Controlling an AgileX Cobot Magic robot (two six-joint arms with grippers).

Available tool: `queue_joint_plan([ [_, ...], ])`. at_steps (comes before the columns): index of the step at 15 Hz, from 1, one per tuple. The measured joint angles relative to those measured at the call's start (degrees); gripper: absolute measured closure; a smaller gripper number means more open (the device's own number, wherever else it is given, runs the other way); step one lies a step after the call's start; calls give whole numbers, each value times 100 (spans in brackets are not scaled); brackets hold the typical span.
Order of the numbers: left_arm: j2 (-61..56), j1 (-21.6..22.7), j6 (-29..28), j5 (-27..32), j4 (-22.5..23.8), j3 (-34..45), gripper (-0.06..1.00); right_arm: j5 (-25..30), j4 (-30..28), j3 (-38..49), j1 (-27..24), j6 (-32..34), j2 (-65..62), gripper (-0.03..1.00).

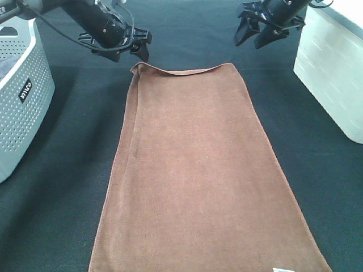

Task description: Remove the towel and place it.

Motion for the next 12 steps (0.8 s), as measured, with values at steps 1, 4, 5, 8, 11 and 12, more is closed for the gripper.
queue_joint_plan([
  [1, 86, 17, -46, -103, 17, 0, 23, 241, -6, 0, 0, 97, -23, 38],
  [4, 527, 46, -149, -1008, 52, 0, 23, 367, 46, 0, 0, 138, -23, 38],
  [5, 670, 52, -149, -1444, 63, 0, 23, 367, 63, 0, 0, 138, -23, 38],
  [8, 1020, 52, -149, -2384, 46, 0, 23, 390, 103, 0, 0, 143, -23, 38],
  [11, 1278, 52, -149, -3019, 46, 0, 23, 395, 195, 0, 0, 143, -23, 38],
  [12, 1346, 52, -149, -3191, 46, 0, 23, 395, 235, 0, 0, 143, -23, 38],
])
